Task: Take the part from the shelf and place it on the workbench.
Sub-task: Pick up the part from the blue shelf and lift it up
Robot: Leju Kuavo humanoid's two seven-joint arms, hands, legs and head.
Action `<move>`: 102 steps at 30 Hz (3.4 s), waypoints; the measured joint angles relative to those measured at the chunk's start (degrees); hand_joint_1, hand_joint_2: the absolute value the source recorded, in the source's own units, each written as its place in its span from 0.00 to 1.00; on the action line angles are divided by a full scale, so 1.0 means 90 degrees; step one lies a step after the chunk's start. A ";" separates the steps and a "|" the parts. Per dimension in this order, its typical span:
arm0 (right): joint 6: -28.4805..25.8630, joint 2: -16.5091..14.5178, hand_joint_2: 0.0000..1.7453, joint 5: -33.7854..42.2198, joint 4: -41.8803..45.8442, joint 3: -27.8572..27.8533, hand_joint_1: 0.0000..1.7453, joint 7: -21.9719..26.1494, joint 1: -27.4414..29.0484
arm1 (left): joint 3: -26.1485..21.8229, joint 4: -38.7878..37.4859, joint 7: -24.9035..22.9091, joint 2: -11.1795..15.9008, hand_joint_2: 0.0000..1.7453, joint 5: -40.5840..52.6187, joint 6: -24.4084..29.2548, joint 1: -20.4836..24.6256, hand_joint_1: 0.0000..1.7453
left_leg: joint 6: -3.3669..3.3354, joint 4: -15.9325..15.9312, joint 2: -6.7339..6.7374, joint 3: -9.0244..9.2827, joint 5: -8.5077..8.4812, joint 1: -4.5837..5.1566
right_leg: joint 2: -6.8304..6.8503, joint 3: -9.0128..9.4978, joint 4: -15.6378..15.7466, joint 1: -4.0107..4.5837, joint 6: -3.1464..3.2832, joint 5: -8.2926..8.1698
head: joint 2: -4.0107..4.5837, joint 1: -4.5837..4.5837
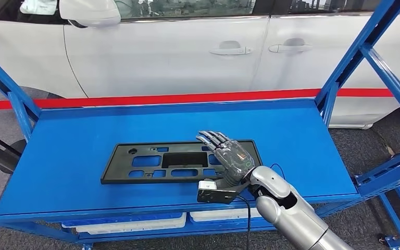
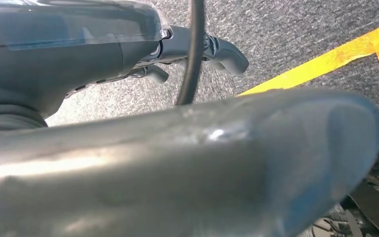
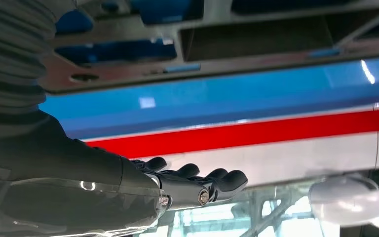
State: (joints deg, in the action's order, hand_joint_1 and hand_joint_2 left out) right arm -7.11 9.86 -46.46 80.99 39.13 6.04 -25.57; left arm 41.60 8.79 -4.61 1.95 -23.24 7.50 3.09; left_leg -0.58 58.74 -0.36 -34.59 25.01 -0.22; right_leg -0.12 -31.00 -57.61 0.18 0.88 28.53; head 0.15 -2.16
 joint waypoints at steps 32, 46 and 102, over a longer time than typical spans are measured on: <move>0.0356 0.0378 1.00 -0.0287 -0.0430 0.0434 0.00 -0.0236 -0.0121 | 0.0047 0.0000 -0.0017 -0.0036 0.00 -0.0165 0.0036 0.0000 0.00 | 0.0005 -0.0004 0.0002 0.0021 -0.0002 -0.0017 | -0.0002 0.0016 -0.0006 0.0009 0.0001 0.0006 | 0.0000 0.0000; 0.0045 -0.0086 1.00 -0.0730 -0.1038 0.0436 0.88 -0.0574 -0.0268 | 0.0071 0.0000 -0.0007 -0.0077 0.00 -0.0268 0.0073 0.0005 0.00 | 0.0006 -0.0004 0.0002 0.0025 -0.0001 -0.0018 | -0.0003 0.0018 -0.0007 0.0009 0.0002 0.0007 | 0.0000 0.0000; -0.2042 -0.0070 1.00 -0.2370 -0.0069 -0.0159 0.97 -0.0654 0.0226 | 0.0196 0.0000 0.0095 -0.0079 1.00 -0.0522 0.0322 -0.0004 0.00 | 0.0007 -0.0004 0.0003 0.0031 0.0001 -0.0024 | -0.0004 0.0019 -0.0007 0.0007 0.0000 0.0009 | 0.0000 0.0000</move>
State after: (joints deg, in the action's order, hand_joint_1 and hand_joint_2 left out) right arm -25.49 9.22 -67.79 80.37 37.70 0.15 -23.53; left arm 43.37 8.79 -3.75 1.23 -27.94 10.40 3.06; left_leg -0.51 58.70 -0.33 -34.31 25.02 -0.44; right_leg -0.15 -30.83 -57.66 0.24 0.88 28.61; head 0.15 -2.16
